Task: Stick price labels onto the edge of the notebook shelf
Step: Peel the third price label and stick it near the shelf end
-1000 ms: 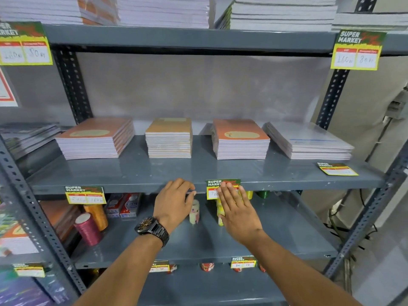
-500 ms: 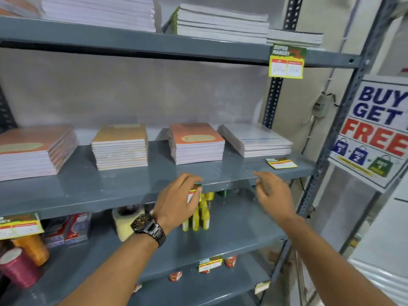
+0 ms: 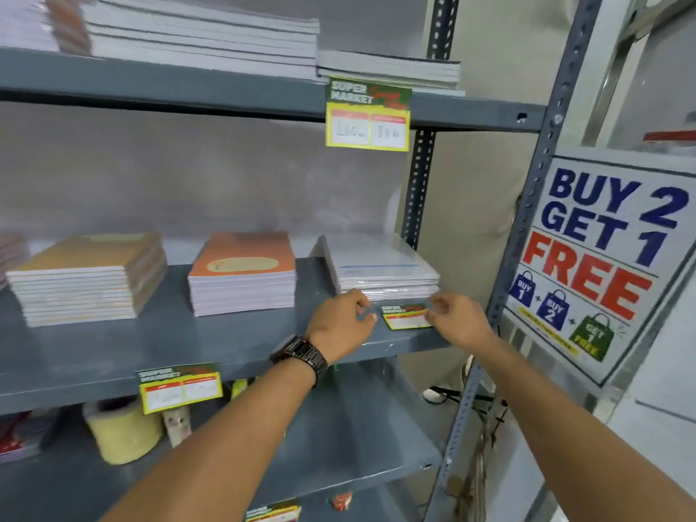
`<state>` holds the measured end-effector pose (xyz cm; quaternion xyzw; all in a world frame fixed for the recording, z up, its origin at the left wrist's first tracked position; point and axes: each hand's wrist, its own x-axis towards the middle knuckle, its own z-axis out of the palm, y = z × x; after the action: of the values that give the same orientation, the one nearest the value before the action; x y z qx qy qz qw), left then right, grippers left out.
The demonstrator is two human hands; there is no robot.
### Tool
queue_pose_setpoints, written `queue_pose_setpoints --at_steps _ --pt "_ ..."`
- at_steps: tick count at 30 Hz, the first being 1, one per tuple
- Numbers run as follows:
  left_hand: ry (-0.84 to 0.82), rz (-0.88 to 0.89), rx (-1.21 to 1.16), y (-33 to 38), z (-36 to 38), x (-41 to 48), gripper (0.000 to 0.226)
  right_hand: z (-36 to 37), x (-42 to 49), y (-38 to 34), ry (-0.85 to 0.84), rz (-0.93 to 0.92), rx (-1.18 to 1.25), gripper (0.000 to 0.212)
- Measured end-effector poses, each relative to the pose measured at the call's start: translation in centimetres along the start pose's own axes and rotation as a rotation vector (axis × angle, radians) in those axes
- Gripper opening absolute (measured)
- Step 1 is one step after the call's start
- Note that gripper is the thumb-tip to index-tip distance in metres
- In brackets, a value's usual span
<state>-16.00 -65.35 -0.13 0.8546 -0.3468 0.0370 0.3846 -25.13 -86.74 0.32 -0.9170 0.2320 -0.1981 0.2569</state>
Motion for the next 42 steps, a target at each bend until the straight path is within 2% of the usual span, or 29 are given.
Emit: queue_pose_setpoints --at_steps 5,8,11,15,17,19,23,27,29,32,37,42 --pt "-0.113 -0.193 0.065 0.9 4.7 4.0 0.04 -0.5 4.1 1.4 -0.206 -0.021 -0.022 0.033" --pt "-0.126 -0.231 0.119 1.4 5.7 5.4 0.056 -0.3 5.3 1.4 -0.234 -0.027 0.03 0.054" --pt "-0.11 -0.295 -0.013 1.6 6.2 6.4 0.068 0.2 6.0 1.6 -0.258 0.022 0.199 0.055" --pt "-0.048 -0.376 -0.326 1.1 6.3 7.1 0.052 0.4 6.6 2.2 -0.259 0.072 0.397 0.039" --pt "-0.019 -0.365 -0.367 1.0 6.1 7.2 0.037 0.4 6.7 2.3 -0.291 0.081 0.445 0.027" --pt "0.002 -0.365 -0.418 1.3 5.7 7.0 0.025 0.5 6.9 2.3 -0.321 0.132 0.545 0.023" --pt "0.003 -0.468 -0.591 1.6 5.1 6.5 0.026 0.8 7.3 2.1 -0.377 0.229 0.755 0.024" --pt "-0.027 -0.444 -0.711 1.5 4.6 6.1 0.032 0.5 6.4 1.3 -0.431 0.238 0.979 0.031" --pt "-0.022 -0.38 -0.656 1.9 4.3 5.3 0.026 0.1 5.1 1.1 -0.429 0.196 0.999 0.028" --pt "-0.017 -0.286 -0.546 2.2 4.4 3.3 0.018 -0.2 3.1 1.4 -0.391 0.055 0.887 0.031" --pt "0.047 -0.164 -0.253 1.9 5.7 0.0 0.012 0.6 0.0 2.9 -0.366 -0.147 0.694 0.013" --pt "0.044 -0.118 0.001 1.8 7.5 -2.5 0.006 3.1 -1.9 4.3 -0.162 -0.254 0.411 0.018"
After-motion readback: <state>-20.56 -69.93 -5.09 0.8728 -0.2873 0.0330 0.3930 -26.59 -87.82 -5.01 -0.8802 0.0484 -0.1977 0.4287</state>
